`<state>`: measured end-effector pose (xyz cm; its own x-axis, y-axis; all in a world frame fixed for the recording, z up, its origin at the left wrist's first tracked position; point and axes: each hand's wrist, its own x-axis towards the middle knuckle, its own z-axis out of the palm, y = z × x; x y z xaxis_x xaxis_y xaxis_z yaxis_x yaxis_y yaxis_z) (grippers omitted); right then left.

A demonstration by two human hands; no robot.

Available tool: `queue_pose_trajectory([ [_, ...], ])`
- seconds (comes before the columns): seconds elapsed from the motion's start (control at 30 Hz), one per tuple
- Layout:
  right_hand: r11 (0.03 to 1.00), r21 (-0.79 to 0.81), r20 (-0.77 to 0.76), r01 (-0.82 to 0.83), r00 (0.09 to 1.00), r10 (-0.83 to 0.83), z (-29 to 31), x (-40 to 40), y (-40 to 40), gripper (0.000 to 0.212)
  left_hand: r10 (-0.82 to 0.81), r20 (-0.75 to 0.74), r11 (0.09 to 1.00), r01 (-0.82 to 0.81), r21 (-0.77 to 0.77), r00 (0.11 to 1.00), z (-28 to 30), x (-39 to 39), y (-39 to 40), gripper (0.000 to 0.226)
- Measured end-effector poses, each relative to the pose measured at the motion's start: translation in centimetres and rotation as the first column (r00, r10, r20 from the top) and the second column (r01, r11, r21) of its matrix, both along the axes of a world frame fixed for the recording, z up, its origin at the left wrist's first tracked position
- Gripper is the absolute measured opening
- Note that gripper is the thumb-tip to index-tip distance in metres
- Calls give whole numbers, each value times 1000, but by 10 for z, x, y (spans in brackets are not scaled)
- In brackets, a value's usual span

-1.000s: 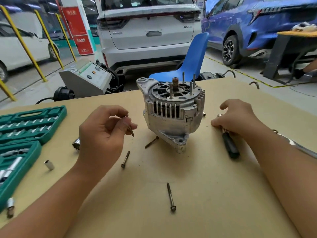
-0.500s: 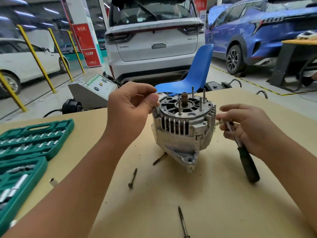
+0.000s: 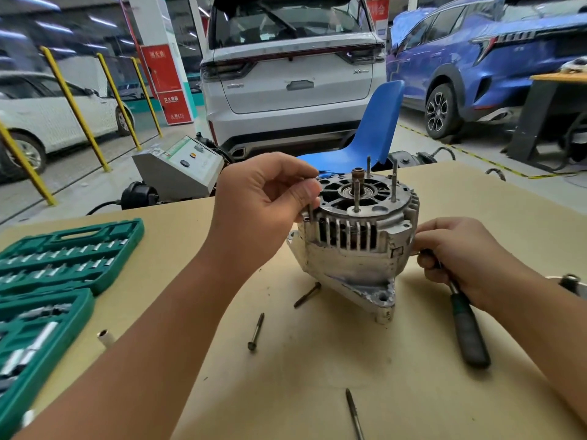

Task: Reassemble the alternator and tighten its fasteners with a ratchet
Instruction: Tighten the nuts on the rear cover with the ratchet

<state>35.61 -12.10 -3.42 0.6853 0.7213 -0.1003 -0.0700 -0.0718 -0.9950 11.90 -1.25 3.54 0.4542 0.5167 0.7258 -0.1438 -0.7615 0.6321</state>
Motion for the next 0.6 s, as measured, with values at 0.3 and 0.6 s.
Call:
queue_pose_trajectory([
  [0.3, 997, -67, 35, -26, 999, 29, 0, 4, -4, 16, 184, 18, 967, -184, 174, 983, 8, -8, 1, 16],
  [0.6, 996, -82, 9, -34, 999, 35, -1, 4, -3, 16, 105, 9, 974, -105, 200, 994, 2, 0, -12, 17],
])
